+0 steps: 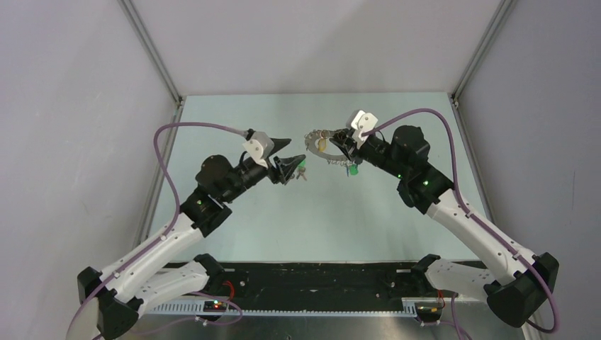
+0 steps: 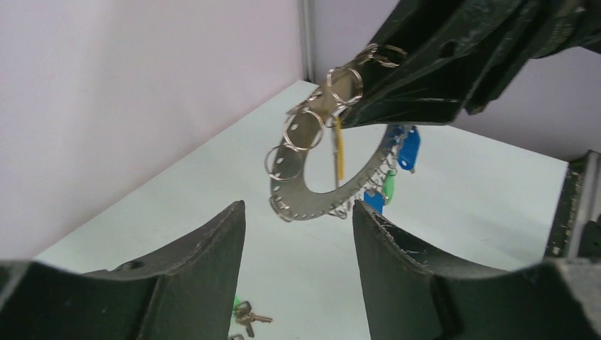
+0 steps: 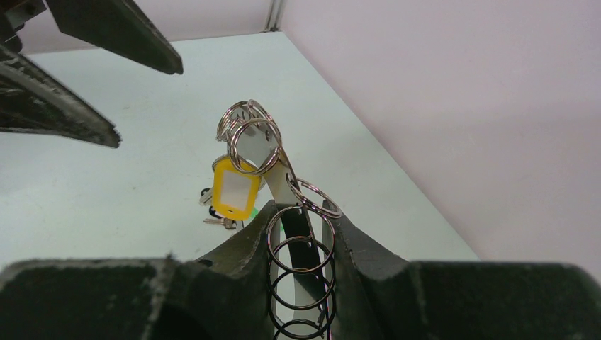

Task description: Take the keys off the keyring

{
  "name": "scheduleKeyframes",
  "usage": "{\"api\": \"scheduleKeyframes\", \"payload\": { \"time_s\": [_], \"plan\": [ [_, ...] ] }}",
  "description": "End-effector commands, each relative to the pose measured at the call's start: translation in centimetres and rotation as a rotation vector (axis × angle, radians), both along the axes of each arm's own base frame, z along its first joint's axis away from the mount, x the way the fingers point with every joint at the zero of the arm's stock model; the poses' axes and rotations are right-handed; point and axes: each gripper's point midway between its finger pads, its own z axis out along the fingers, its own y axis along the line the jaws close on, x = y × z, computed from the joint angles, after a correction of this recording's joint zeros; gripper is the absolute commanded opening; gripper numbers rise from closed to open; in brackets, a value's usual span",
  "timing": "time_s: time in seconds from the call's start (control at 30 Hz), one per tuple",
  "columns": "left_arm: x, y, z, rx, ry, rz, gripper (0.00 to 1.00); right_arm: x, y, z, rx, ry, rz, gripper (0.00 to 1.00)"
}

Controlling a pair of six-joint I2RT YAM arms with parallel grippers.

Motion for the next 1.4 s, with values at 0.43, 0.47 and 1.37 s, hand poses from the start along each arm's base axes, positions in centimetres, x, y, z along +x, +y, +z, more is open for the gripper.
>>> {"api": "scheduleKeyframes", "payload": {
  "time_s": [0.43,0.47,1.37],
  "plan": [
    [-0.4,-4.6,-0.2,0.007,-0.038,-0.176,0.57,0.4,-0.6,5.8,0.130,-0.107,-0.046,0.00],
    [-0.2,-4.7,0.0,0.005,-0.041,-0.173,0.57,0.3,-0.6,5.8,0.130,-0.109,-0.044,0.00],
    [3.0,-6.7,1.1,-0.022,-0.042,-0.134,0.15,-0.4,-0.6,5.2,0.117,-0.077,-0.017,0.00]
  ]
}}
